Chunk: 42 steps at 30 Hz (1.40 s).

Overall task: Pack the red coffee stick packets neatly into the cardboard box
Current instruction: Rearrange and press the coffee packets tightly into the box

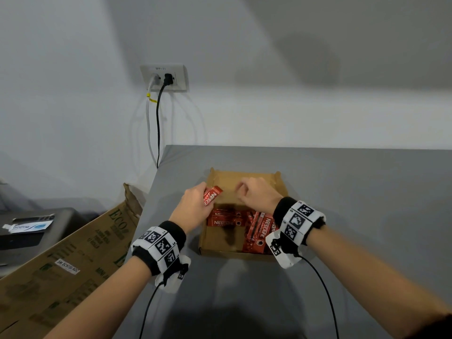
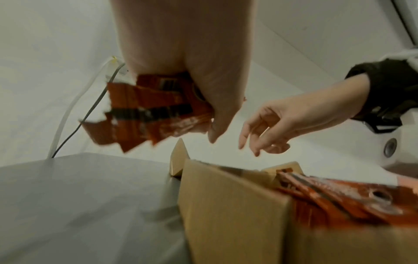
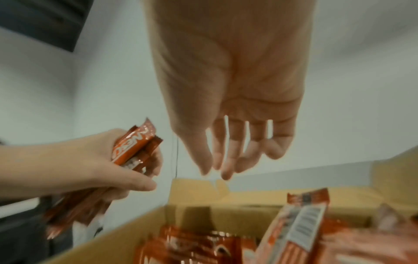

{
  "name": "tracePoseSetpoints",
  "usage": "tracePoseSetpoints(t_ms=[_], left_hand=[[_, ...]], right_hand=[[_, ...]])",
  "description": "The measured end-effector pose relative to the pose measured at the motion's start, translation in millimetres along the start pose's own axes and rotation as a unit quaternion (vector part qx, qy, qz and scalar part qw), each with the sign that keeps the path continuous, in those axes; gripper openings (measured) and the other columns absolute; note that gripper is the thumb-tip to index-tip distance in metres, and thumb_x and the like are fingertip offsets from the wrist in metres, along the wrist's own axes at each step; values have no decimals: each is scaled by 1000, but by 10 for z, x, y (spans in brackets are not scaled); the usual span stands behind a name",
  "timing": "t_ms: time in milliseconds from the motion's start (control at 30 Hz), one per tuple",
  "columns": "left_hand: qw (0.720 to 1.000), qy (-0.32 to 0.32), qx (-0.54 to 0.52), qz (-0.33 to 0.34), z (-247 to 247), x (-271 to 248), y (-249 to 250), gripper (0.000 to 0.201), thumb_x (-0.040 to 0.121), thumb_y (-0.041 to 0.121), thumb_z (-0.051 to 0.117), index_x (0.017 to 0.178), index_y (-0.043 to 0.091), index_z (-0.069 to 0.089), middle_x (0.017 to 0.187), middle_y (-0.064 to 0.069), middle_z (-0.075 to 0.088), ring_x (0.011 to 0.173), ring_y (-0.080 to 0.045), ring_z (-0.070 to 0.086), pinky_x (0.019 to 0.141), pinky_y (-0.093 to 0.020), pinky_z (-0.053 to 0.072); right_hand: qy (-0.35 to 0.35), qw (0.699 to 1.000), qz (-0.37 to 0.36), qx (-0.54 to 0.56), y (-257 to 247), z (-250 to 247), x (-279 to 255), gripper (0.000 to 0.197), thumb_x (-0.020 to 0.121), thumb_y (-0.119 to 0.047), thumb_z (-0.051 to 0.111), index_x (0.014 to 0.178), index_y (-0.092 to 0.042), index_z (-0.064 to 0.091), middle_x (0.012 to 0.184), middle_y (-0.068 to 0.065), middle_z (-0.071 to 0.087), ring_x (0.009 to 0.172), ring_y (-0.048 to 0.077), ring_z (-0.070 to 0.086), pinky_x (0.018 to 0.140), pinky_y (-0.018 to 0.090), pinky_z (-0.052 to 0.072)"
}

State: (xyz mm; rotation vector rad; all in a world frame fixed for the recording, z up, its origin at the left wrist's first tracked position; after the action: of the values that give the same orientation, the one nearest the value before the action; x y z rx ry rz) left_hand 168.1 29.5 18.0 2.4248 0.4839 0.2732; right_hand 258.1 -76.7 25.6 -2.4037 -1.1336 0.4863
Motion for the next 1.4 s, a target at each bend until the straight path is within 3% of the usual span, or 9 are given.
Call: tracePoseSetpoints(t_ms=[167,367,567,733,900,1000,1133,1233,1400], left_hand=[[982,-49,-174,-44,128,22,146,30,82,7,65,105,9,45,83,-2,57,60,-11,56,51,-19,49],[974,-95,-206,-27,198,16,271,36,80,-2,65,107,10,45,93,-8,60,57,-12,61,53,-20,52],[969,-114,-217,-14,162,-70,242,24,79,19,74,97,19,57,78,-3,65,59,-13,60,59,-24,52],[950,-87,-298,-40,141,-132,172,13,87,18,65,79,14,56,54,5,57,42,-9,49,46,-19,44],[952,-42,-302,-24,87,-77,230,9,87,14,64,86,17,56,61,1,61,44,-12,50,46,-21,44],[947,-91,-309,-6,143,-90,308,14,89,13,61,101,17,54,71,0,67,46,-11,56,49,-21,49],[962,-93,-255,-27,91,-106,131,13,88,13,63,95,21,55,69,4,65,49,-10,53,48,-19,45],[969,-7,-234,-76,-85,-67,-141,9,91,12,57,84,16,56,71,1,63,48,-7,50,49,-19,41],[891,-25,-436,-124,-2,-10,-105,15,97,13,47,93,0,56,72,-8,63,35,-4,36,37,-16,34]], right_hand=[[-32,985,-52,161,-412,21,-222,26,95,-24,52,113,-6,57,87,-6,58,67,-3,50,54,2,39],[42,989,-59,132,-351,-35,-203,24,88,-28,62,100,-7,64,93,3,66,68,-3,49,59,-1,38],[111,977,-42,175,-98,-204,-216,10,93,-23,54,86,-20,60,74,-9,62,64,4,59,64,21,51],[152,953,-22,263,59,-227,-235,12,97,-27,42,88,-25,49,72,3,64,62,18,64,64,36,57],[118,917,-45,378,-121,-124,-251,17,90,-29,57,102,-24,47,92,2,67,72,21,65,62,33,55],[136,916,-53,373,-157,-187,-247,18,91,-23,58,106,-24,49,102,2,67,81,15,67,64,30,57],[217,907,-50,358,54,-406,-251,16,89,-19,60,101,-25,50,86,0,69,68,17,67,65,40,57],[281,874,-76,388,171,-583,-316,16,84,-6,65,80,-16,53,84,-1,68,77,16,69,75,33,56],[226,930,-216,192,-267,-415,-421,17,72,8,73,71,-4,60,97,-9,59,94,-7,58,79,8,49]])
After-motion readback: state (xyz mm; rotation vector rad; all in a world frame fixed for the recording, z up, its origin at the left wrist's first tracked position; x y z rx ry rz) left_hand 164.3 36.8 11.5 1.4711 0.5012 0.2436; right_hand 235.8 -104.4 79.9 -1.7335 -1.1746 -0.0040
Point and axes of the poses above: each hand's wrist, its own x-axis towards the middle knuckle, its own z-axis out of the palm, y = z × x, the point moved 10 cm from there along x, towards the middle knuckle
